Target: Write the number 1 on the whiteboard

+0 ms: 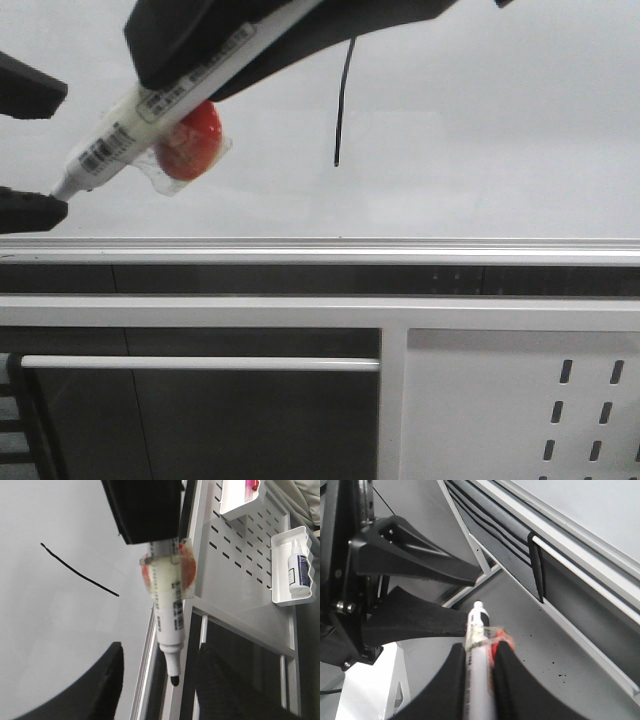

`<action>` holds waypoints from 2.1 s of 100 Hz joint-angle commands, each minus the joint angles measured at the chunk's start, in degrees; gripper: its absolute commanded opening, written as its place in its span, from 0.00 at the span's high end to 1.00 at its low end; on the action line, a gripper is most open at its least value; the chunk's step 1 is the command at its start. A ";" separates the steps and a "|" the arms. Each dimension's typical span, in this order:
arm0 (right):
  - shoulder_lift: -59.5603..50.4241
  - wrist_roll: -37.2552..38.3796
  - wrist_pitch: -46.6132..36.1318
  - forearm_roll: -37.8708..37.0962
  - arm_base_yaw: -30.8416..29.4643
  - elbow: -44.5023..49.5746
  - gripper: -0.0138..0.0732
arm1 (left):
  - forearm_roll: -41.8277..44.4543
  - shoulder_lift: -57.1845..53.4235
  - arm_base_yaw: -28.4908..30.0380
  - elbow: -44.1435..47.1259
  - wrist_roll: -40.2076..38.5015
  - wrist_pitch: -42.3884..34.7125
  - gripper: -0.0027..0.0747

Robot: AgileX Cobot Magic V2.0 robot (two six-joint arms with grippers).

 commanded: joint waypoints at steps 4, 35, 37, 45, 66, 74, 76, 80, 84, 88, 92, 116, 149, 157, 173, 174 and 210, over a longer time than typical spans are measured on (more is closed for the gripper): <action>-0.81 -0.44 -4.10 0.52 0.05 -2.18 0.90 | 1.16 -0.01 -0.10 -2.05 -0.21 -1.06 0.57; 1.63 -0.44 -6.20 0.52 1.12 -2.18 0.90 | 1.16 -0.01 -0.10 -2.05 -0.21 -1.35 0.57; 1.63 -0.44 -6.55 0.52 1.12 -2.18 0.90 | 1.16 -0.01 -0.10 -2.05 -0.21 -1.35 0.57; 1.72 -0.44 -6.45 0.52 1.12 -2.91 0.90 | 1.16 -0.01 -0.10 -2.05 -0.21 -1.35 0.57; 1.96 -0.87 -6.55 0.52 1.12 -3.98 0.90 | 0.23 -0.01 -0.10 -2.05 -0.21 -1.37 0.57; 1.96 -0.87 -6.55 0.52 1.12 -3.98 0.90 | 0.23 -0.01 -0.10 -2.05 -0.21 -1.37 0.57; 1.96 -0.87 -6.44 0.52 1.12 -3.98 0.90 | 0.23 -0.01 -0.10 -2.05 -0.21 -1.23 0.57; 1.96 -0.87 -6.44 0.52 1.12 -3.98 0.90 | 0.23 -0.01 -0.10 -2.05 -0.21 -1.23 0.57; 1.96 -0.87 -6.34 0.52 1.12 -3.98 0.90 | 0.23 -0.01 -0.10 -2.05 -0.21 -1.14 0.57; 1.96 -0.87 -6.22 0.52 1.12 -3.98 0.90 | 0.23 -0.01 -0.10 -2.05 -0.21 -1.04 0.57; 1.96 -0.87 -6.09 0.52 1.12 -3.98 0.90 | 0.23 -0.01 -0.10 -2.05 -0.21 -0.99 0.57; 1.96 -0.87 -5.35 0.52 1.12 -3.98 0.90 | 0.11 -0.01 -0.10 -2.05 -0.52 0.19 0.59; 1.96 -0.87 -5.19 0.52 1.80 -3.98 0.90 | -0.55 -0.01 -0.10 -2.05 -0.76 -0.16 0.93; 1.96 -0.87 -5.19 0.52 2.30 -3.98 0.90 | -0.55 -0.01 -0.10 -2.05 -0.76 -0.16 0.97; 1.96 -0.87 -5.19 0.52 2.30 -3.98 0.90 | -1.01 -0.01 -0.10 -2.05 -1.88 -0.16 0.99; 1.96 -0.87 -5.19 0.52 2.30 -3.98 0.90 | -1.01 -0.01 -0.10 -2.05 -2.01 -0.16 0.99; 1.96 -0.87 -5.71 1.84 2.30 -3.98 0.87 | -1.01 -0.01 -0.10 -2.05 -2.13 0.13 0.99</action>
